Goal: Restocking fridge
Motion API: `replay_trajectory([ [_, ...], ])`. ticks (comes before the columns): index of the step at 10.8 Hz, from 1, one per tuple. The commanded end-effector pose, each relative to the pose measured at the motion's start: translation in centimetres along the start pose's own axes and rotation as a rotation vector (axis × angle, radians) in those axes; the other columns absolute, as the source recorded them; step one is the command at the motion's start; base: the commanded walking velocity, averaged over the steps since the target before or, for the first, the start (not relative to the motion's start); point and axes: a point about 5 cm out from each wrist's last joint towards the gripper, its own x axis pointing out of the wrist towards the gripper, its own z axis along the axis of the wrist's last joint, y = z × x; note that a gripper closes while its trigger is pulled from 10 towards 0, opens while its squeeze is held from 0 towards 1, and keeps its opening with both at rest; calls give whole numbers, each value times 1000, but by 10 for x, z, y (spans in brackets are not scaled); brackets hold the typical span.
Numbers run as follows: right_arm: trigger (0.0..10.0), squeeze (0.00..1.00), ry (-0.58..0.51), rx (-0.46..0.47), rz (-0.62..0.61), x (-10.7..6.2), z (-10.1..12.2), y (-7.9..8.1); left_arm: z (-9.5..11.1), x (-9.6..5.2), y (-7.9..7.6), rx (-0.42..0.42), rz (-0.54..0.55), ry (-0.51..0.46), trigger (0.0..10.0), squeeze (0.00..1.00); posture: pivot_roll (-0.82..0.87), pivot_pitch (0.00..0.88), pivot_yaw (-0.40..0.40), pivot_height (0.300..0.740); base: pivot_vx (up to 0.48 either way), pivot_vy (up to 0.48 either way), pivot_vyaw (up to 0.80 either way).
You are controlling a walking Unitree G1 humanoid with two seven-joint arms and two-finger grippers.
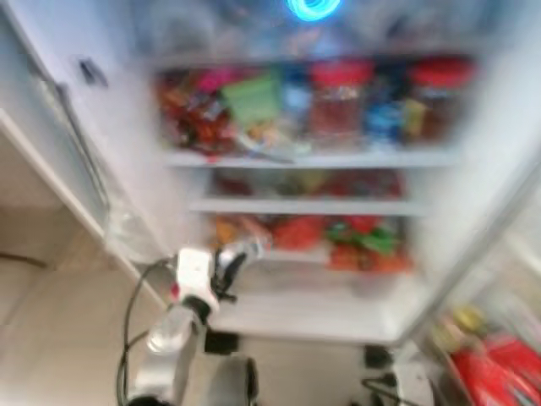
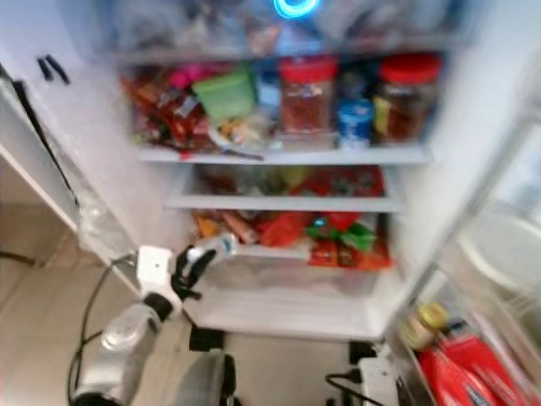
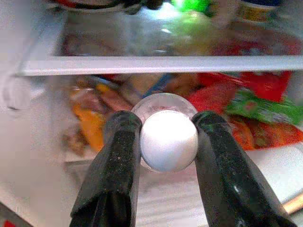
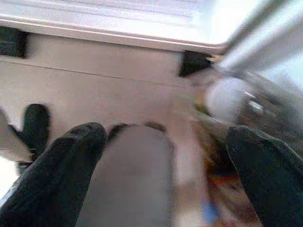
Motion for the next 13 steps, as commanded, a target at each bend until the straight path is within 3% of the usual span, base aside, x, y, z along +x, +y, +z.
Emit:
replay_trajectory([
  [1, 10000, 0, 15, -7, 22, 1, -2, 7, 7, 3, 2, 22, 6, -24, 10000, 0, 92, 115, 83, 635, 360, 0, 0],
  [5, 10000, 0, 16, -6, 29, 1, -2, 8, 20, 8, -2, 59, -23, -82, 10000, 0, 90, 112, 84, 635, 342, 0, 0],
  [7, 10000, 0, 17, -6, 38, 1, -2, 9, 35, 11, -11, 201, -74, -134, 10000, 0, 89, 115, 85, 635, 127, 0, 0],
  [8, 10000, 0, 18, -6, 41, 1, -3, 9, 40, 11, -14, 295, -88, -147, 10000, 0, 91, 116, 86, 635, 0, 0, 0],
  [10, 10000, 0, 22, -5, 49, 1, -3, 10, 29, 16, -10, 616, -114, -46, 10000, 0, 87, 118, 87, 635, 0, 0, 0],
  [11, 10000, 0, 21, -4, 51, 1, -3, 10, 23, 19, -4, 849, -111, 11, 10000, 0, 89, 120, 86, 635, 0, 0, 0],
  [13, 10000, 0, 20, 0, 54, 1, -3, 10, 17, 27, 14, 1125, -41, 77, 10000, 0, 83, 119, 89, 635, 0, 0, 0],
])
